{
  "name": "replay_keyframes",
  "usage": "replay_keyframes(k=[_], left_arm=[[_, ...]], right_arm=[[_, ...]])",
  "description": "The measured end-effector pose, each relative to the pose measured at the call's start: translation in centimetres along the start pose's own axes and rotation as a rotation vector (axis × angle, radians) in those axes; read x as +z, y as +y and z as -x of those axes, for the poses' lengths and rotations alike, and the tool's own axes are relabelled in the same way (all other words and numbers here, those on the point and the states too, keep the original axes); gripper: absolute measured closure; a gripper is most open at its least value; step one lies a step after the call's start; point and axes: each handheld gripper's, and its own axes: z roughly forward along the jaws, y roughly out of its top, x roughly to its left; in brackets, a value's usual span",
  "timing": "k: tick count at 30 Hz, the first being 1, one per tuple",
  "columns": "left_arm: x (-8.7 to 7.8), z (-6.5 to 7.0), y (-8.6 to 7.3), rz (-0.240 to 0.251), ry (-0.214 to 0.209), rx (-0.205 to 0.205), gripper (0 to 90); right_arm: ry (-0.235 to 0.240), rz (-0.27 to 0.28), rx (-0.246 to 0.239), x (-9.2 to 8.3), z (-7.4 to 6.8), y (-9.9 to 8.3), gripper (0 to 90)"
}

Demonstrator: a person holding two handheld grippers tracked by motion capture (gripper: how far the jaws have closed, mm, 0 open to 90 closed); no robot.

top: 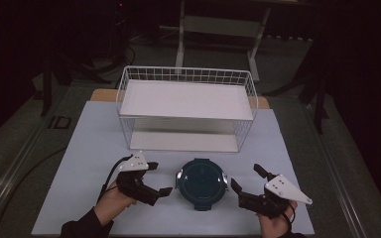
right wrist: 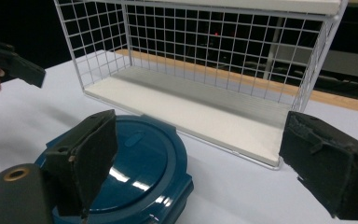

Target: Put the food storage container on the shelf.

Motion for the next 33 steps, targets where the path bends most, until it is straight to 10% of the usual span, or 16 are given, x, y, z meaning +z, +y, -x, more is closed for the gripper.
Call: replay_keyframes(k=[17,25,33], left_arm=[[0.9,0.9,3.0,0.007,-0.047,-0.088,1.3],[3.9,-1.4,1.8,-0.084,-0.023,-0.261,1.4],[6.0,-3.3,0.5,-0.22,-0.075,-0.529,1.5]], right_arm=[[0.035,-0.002,-0.042,0.0,-0.9,0.7,10.4],[0.052,-0.026,-0.059,-0.1,-1.5,0.8,10.5],[0.054,-0.032,-0.045,-0.1,-1.3,0.6,10.6]])
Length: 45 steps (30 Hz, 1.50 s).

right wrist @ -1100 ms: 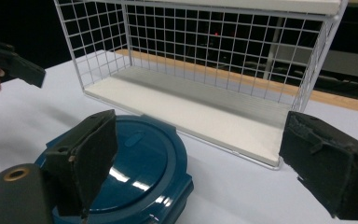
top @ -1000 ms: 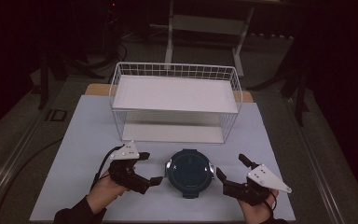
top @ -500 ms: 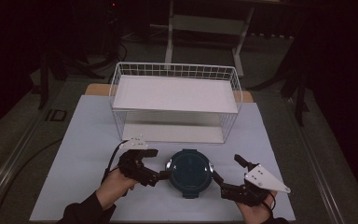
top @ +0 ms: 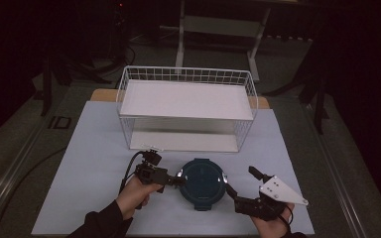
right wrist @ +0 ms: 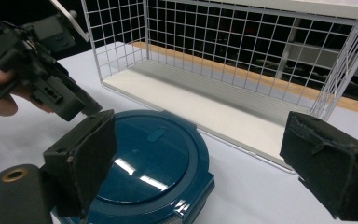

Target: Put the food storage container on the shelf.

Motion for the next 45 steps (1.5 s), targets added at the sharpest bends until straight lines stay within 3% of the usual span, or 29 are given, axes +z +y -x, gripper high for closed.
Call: replay_keyframes(k=[2,4,5,9,19,21,22,25,33,36,39,40,41,42,45], left_arm=[[0.1,-0.1,0.0,-0.005,-0.005,-0.017,4.5],[0.1,-0.5,0.0,-0.013,-0.004,-0.059,6.7],[0.1,-0.8,-0.1,-0.008,-0.005,-0.108,16.3],[0.3,-1.4,-0.3,-0.019,-0.035,-0.164,31.5],[0.9,-1.7,-0.5,-0.038,-0.099,-0.211,49.9],[0.9,-1.8,-0.5,-0.041,-0.103,-0.211,50.0],[1.1,-2.1,-0.5,-0.053,-0.127,-0.239,50.1],[1.4,-2.3,-0.5,-0.063,-0.148,-0.25,50.2],[1.2,-2.0,-0.8,-0.047,-0.142,-0.212,51.4],[1.0,-1.7,-0.8,-0.044,-0.138,-0.196,52.2],[0.7,-1.0,-1.2,-0.028,-0.122,-0.144,53.3],[0.7,-1.0,-1.2,-0.028,-0.122,-0.144,53.4],[0.6,-0.9,-1.3,-0.023,-0.122,-0.135,53.4],[0.5,-0.7,-1.5,-0.013,-0.121,-0.125,53.7],[0.3,-0.5,-1.8,-0.009,-0.114,-0.077,54.1]], right_arm=[[0.001,-0.002,0.001,0.0,0.0,0.0,10.6],[0.001,-0.005,0.002,0.1,0.0,0.0,10.6],[0.002,-0.006,0.002,0.1,0.0,-0.1,10.6],[0.004,-0.006,0.002,0.1,0.0,-0.1,10.6],[0.012,-0.02,0.017,0.3,0.2,-0.3,10.7],[0.012,-0.023,0.016,0.3,0.2,-0.3,10.8],[0.014,-0.025,0.017,0.3,0.1,-0.3,10.8],[0.014,-0.024,0.011,0.4,0.1,-0.2,10.8],[0.032,-0.049,0.04,0.7,0.4,-0.4,12.9],[0.056,-0.071,0.078,0.9,0.8,-0.5,12.9],[0.108,-0.123,0.168,1.4,1.8,-0.7,15.1],[0.129,-0.139,0.191,1.5,2.1,-0.8,16.7],[0.129,-0.139,0.191,1.5,2.1,-0.8,16.7],[0.174,-0.179,0.251,1.9,2.6,-1.0,18.6],[0.204,-0.245,0.277,2.5,3.1,-1.5,22.4]])
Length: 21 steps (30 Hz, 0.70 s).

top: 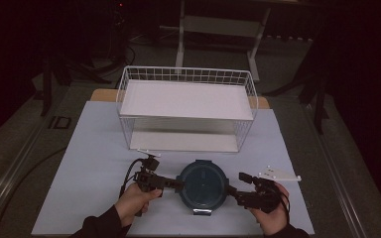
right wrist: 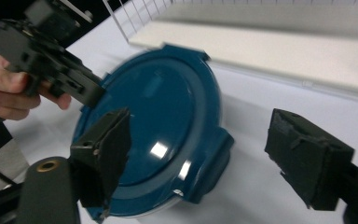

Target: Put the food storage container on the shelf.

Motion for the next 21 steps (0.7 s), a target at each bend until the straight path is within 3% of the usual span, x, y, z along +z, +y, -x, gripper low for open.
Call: replay_keyframes(k=[2,3,4,7,11,15,21], left_arm=[[0.0,0.1,-0.1,0.002,0.001,0.015,54.2],[-0.1,0.2,-0.2,0.002,0.002,0.027,54.2],[-0.1,0.4,-0.3,0.002,0.002,0.044,54.6],[-0.3,0.6,-0.6,0.005,0.005,0.063,55.2],[-0.4,0.8,-0.9,0.014,0.006,0.089,55.8],[-0.5,0.9,-1.2,0.019,0.003,0.103,56.2],[-0.5,1.1,-1.5,0.031,0.011,0.118,56.3]], right_arm=[[0.023,-0.016,0.026,0.2,0.4,0.0,22.5],[0.045,-0.031,0.054,0.3,0.8,0.0,22.5],[0.08,-0.06,0.112,0.7,1.6,-0.2,24.4],[0.136,-0.104,0.187,1.2,2.5,-0.7,29.2],[0.188,-0.147,0.238,1.7,2.8,-1.3,38.3],[0.221,-0.175,0.253,1.9,2.8,-1.4,47.9],[0.268,-0.198,0.295,1.9,3.0,-1.6,54.7]])
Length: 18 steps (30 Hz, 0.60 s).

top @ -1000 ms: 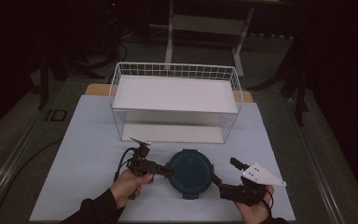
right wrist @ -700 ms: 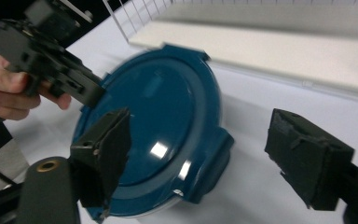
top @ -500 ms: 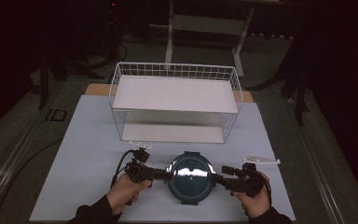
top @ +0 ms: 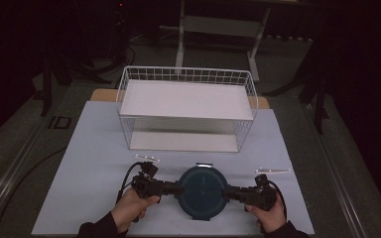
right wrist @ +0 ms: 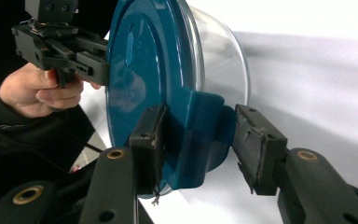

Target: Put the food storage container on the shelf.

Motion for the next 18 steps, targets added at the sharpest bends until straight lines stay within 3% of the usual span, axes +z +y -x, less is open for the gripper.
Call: replay_keyframes(k=[5,10,18], left_arm=[[0.03,0.4,-0.21,0.005,0.028,0.015,55.4],[0.04,0.4,-0.29,0.017,0.033,-0.014,55.2],[-0.09,0.77,-0.49,0.028,0.04,-0.021,55.3]], right_arm=[[0.022,-0.002,0.039,0.01,0.2,-0.13,55.7],[0.02,0.008,0.065,0.06,0.05,-0.22,56.0],[0.015,0.015,0.076,-0.01,-0.25,-0.22,56.4]])
